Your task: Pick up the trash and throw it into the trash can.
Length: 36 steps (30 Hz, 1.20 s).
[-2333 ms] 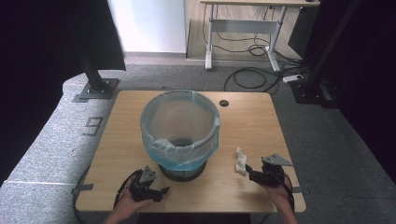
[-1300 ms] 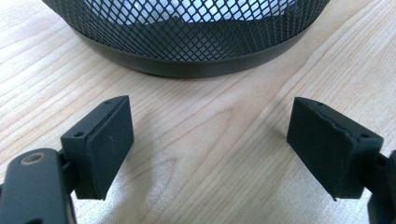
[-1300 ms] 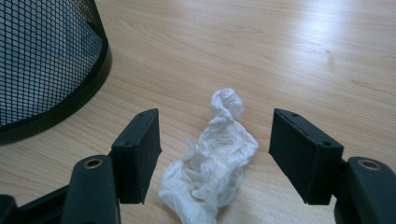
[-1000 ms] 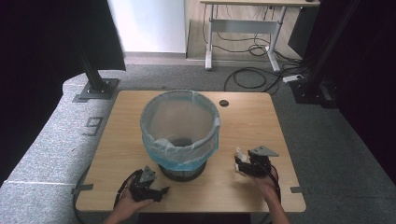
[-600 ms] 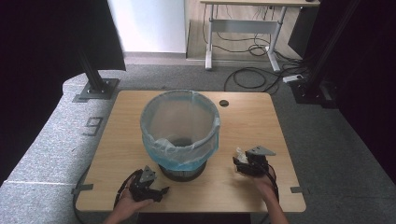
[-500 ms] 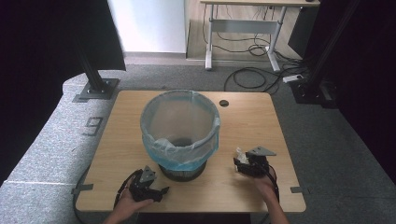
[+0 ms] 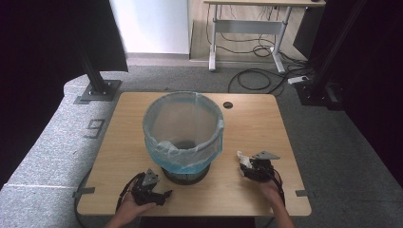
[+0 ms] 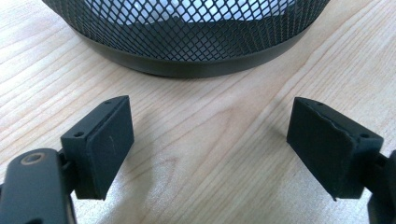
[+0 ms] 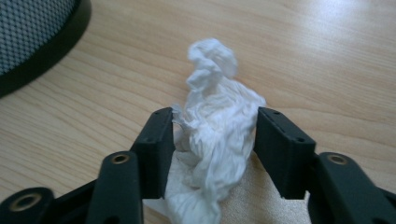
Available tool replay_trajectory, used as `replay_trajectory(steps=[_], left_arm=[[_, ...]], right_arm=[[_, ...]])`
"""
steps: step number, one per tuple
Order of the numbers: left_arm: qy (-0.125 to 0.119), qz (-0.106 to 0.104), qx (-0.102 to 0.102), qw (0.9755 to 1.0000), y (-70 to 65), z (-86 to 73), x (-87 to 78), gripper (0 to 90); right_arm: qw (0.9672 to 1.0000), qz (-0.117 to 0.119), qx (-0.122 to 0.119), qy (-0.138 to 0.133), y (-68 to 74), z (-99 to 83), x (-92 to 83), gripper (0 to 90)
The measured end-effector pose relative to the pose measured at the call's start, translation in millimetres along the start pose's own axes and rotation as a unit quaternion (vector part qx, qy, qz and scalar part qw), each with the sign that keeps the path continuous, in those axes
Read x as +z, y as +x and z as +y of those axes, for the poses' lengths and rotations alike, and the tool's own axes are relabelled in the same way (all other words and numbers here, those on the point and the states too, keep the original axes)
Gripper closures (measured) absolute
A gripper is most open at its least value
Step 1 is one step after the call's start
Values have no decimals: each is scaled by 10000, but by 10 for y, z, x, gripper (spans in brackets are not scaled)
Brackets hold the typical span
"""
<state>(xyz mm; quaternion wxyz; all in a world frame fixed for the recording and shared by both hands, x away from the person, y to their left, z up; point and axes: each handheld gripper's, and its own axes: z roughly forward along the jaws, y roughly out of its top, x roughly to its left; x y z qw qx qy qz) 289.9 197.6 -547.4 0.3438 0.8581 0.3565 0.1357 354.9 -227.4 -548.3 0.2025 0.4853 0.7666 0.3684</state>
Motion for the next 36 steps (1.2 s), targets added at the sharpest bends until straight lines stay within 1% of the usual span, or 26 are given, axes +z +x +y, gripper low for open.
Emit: replay_trajectory(steps=[1,2,3,4,5,6,7,8,9,10,11,12,13,14,15,16,22,23,24,28,30,32,34,35,36], left_arm=[[0,0,0,10000,0,0,0,147],[0,0,0,10000,0,0,0,146],[-1,0,0,10000,0,0,0,146],[0,0,-1,10000,0,0,0,147],[1,0,1,10000,0,0,0,147],[0,0,0,10000,0,0,0,147],[0,1,1,10000,0,0,0,147],[0,0,-1,10000,0,0,0,147],[1,-1,0,10000,0,0,0,146],[1,0,1,10000,0,0,0,147],[0,0,0,10000,0,0,0,147],[0,0,0,10000,0,0,0,147],[-1,1,-1,10000,0,0,0,147],[0,-1,-1,10000,0,0,0,147],[0,-1,-1,10000,0,0,0,147],[-1,0,-1,10000,0,0,0,147],[1,-1,1,10000,0,0,0,147],[1,-1,1,10000,0,0,0,147],[-1,-1,0,10000,0,0,0,147],[0,-1,1,10000,0,0,0,146],[0,-1,2,10000,0,0,0,147],[-1,-2,-1,10000,0,0,0,147],[-1,-2,1,10000,0,0,0,147],[-1,-2,1,10000,0,0,0,147],[0,0,1,10000,0,0,0,147]], right_arm=[[10000,0,0,0,0,0,0,514],[10000,-24,-67,58,1,-4,6,595],[10000,-24,-67,58,1,-4,6,595],[10000,-10,-79,60,-3,4,-3,676],[10000,-10,-79,60,-3,4,-3,676],[10000,-38,-66,41,-13,18,-19,728],[10000,-49,-59,25,-17,24,-28,738],[10000,-49,-59,25,-17,24,-28,738],[9999,-105,-70,-80,-24,45,-65,751],[9998,-122,-68,-123,-24,55,-82,753],[9997,-107,-50,-192,-28,70,-105,755],[9997,-107,-50,-192,-28,70,-105,755],[9995,-97,-33,-312,-33,101,-155,760],[9993,-85,-25,-354,-34,110,-169,760],[9993,-85,-25,-354,-34,110,-169,760],[9991,-59,13,-429,-38,130,-207,763],[9980,-3,61,-629,-40,177,-300,770],[9980,-3,61,-629,-40,177,-300,770],[9972,49,76,-738,-32,197,-347,773],[9965,80,88,-832,-22,221,-405,777],[9954,109,107,-948,-21,250,-470,778],[9951,127,111,-977,-23,256,-485,778],[9938,195,145,-1088,-39,269,-545,778],[9938,195,145,-1088,-39,269,-545,778],[9933,216,159,-1125,-50,268,-583,779]])
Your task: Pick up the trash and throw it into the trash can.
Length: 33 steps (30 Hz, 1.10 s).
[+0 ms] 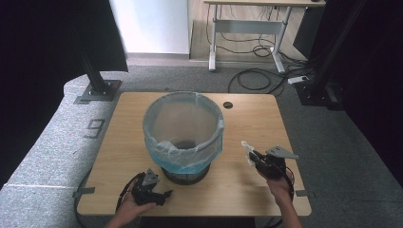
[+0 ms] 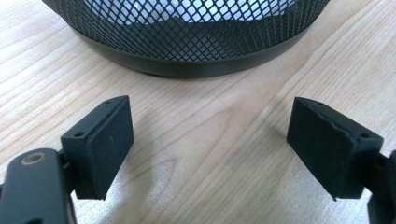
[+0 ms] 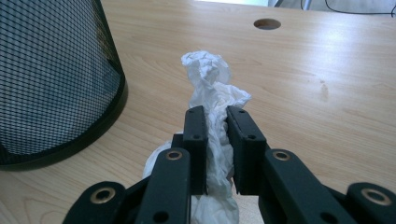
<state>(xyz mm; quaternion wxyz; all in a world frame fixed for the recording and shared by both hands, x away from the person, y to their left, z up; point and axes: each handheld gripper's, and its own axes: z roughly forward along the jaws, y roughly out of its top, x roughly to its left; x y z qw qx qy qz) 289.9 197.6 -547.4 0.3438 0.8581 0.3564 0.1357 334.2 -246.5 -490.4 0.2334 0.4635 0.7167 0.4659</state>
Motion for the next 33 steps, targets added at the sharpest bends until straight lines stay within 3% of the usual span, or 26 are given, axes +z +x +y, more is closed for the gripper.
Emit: replay_trajectory(steps=[15,20,33], left_arm=[[-2,1,0,10000,0,0,0,146],[-5,-5,-12,10000,-1,1,0,146],[-4,-4,-13,10000,-2,4,4,145]], right_arm=[[9993,-9,83,-355,-50,129,-241,780],[9982,85,134,-575,-29,217,-325,780],[9969,180,47,-759,65,391,-375,781]])
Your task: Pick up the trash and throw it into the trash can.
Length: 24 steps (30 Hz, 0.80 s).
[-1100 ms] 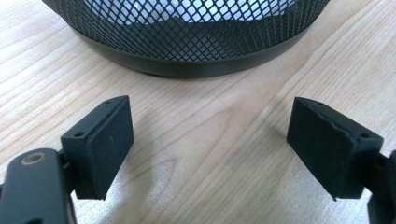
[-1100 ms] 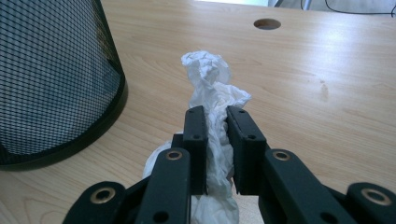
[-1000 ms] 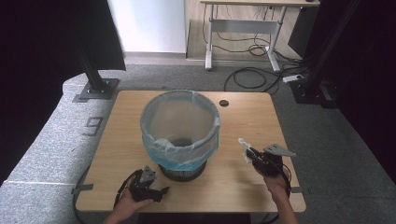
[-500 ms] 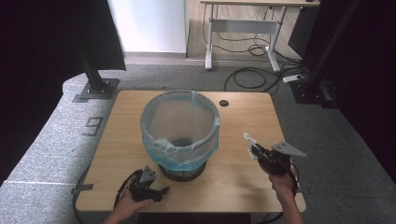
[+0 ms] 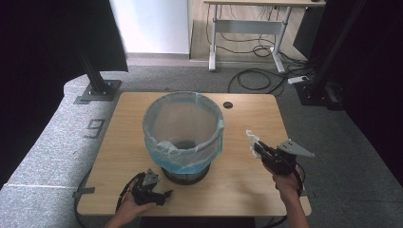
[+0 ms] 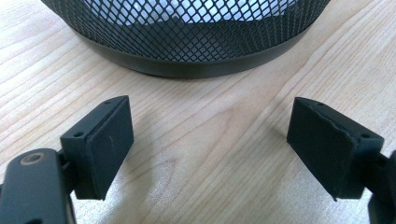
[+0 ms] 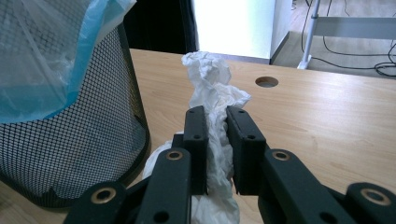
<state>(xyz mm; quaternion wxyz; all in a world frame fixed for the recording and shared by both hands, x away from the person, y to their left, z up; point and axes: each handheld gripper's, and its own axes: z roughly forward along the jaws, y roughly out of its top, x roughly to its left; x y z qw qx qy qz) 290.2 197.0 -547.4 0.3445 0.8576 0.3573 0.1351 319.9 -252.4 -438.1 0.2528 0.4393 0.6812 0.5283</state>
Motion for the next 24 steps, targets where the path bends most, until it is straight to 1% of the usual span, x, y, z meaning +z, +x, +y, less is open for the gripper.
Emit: replay_trajectory(steps=[2,6,8,9,12,13,17,24], left_arm=[[0,-1,0,10000,0,0,0,145],[1,0,-1,10000,0,1,1,145],[2,0,-1,10000,-1,2,2,145],[0,0,-3,10000,-1,2,2,145],[1,2,-3,10000,-1,3,3,145],[13,5,12,10000,1,3,2,145],[14,4,9,10000,0,4,3,145],[-1,5,-7,10000,-2,6,6,145]], right_arm=[[10000,4,-12,-12,10,15,-1,780],[9999,35,-33,-130,45,95,-36,781],[9998,62,-25,-169,55,118,-50,781],[9996,118,4,-240,69,151,-72,781],[9995,145,-13,-283,84,181,-91,781],[9994,152,-52,-308,95,210,-106,781],[9992,172,-24,-370,102,251,-120,781],[9987,199,-104,-455,149,334,-153,781]])
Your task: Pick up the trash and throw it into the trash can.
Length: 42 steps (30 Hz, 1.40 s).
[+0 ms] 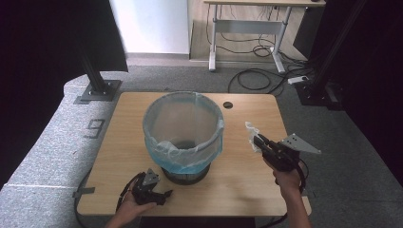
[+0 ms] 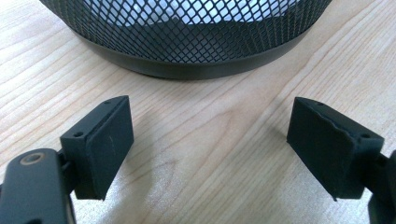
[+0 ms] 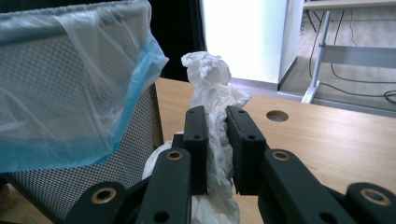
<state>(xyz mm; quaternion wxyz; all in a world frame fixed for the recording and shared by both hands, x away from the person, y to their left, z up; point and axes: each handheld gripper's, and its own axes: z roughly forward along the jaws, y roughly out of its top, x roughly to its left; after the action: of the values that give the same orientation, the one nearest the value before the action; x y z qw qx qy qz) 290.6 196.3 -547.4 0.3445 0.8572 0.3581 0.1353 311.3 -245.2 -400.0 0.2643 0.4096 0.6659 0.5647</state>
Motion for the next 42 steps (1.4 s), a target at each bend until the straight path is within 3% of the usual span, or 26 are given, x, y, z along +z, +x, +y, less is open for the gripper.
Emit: replay_trajectory(steps=[9,22,42], left_arm=[[-1,2,-2,10000,-1,0,1,145],[-2,20,-27,10000,-4,-1,0,146],[1,32,-38,10000,-6,-3,-4,146]], right_arm=[[9998,-6,-129,-164,73,139,-83,787],[9992,226,-269,-180,218,238,-44,787],[9988,392,-298,-57,465,554,188,787]])
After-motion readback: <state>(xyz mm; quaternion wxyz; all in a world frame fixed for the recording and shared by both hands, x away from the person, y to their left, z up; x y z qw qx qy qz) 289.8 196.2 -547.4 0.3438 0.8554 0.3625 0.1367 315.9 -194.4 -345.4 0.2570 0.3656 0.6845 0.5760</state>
